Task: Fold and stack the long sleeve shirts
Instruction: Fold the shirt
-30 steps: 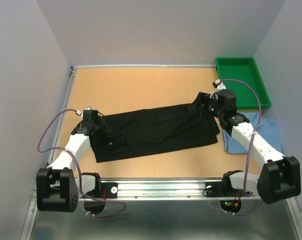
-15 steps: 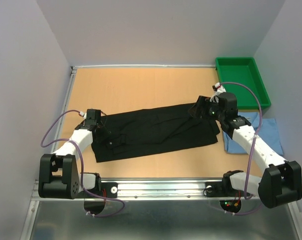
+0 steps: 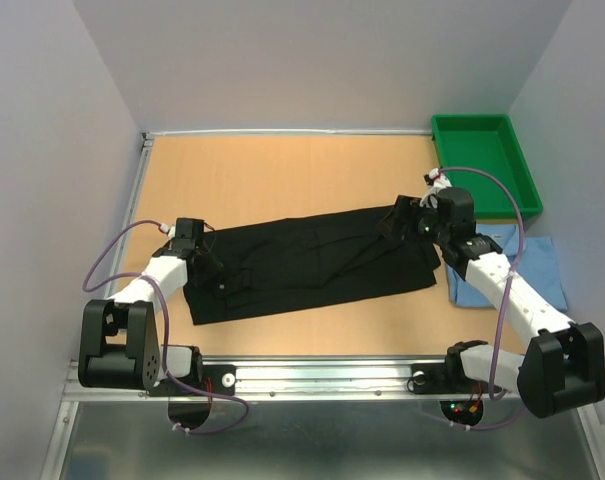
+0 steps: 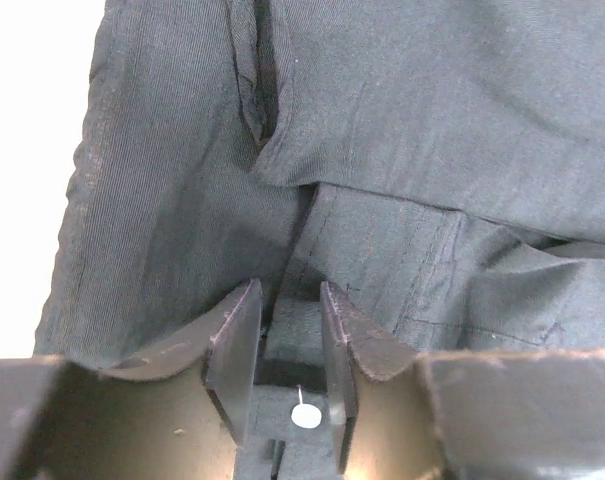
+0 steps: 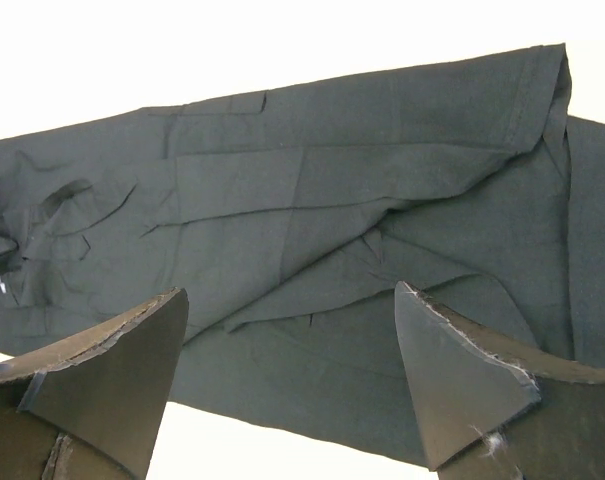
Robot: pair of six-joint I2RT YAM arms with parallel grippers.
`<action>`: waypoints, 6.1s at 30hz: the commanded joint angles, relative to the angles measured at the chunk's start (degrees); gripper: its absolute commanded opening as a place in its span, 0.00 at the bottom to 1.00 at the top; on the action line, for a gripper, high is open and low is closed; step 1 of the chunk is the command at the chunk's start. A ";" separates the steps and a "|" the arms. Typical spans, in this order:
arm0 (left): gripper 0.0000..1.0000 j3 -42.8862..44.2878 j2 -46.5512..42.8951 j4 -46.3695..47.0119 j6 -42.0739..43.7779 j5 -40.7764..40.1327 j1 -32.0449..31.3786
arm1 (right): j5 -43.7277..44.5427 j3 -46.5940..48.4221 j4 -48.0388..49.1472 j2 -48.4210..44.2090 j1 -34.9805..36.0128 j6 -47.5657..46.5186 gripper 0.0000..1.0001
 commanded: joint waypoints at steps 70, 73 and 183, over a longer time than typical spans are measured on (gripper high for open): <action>0.72 -3.49 3.01 15.73 -13.31 -1.86 -15.00 | -14.97 -2.98 47.42 34.52 20.91 24.31 0.89; 0.72 -4.37 4.33 16.00 -13.66 -1.33 -14.91 | -15.67 -6.31 50.58 37.34 19.16 25.54 0.89; 0.97 12.06 -9.30 4.83 20.26 -0.89 -9.64 | 10.94 8.01 -5.03 9.93 -2.92 5.59 0.87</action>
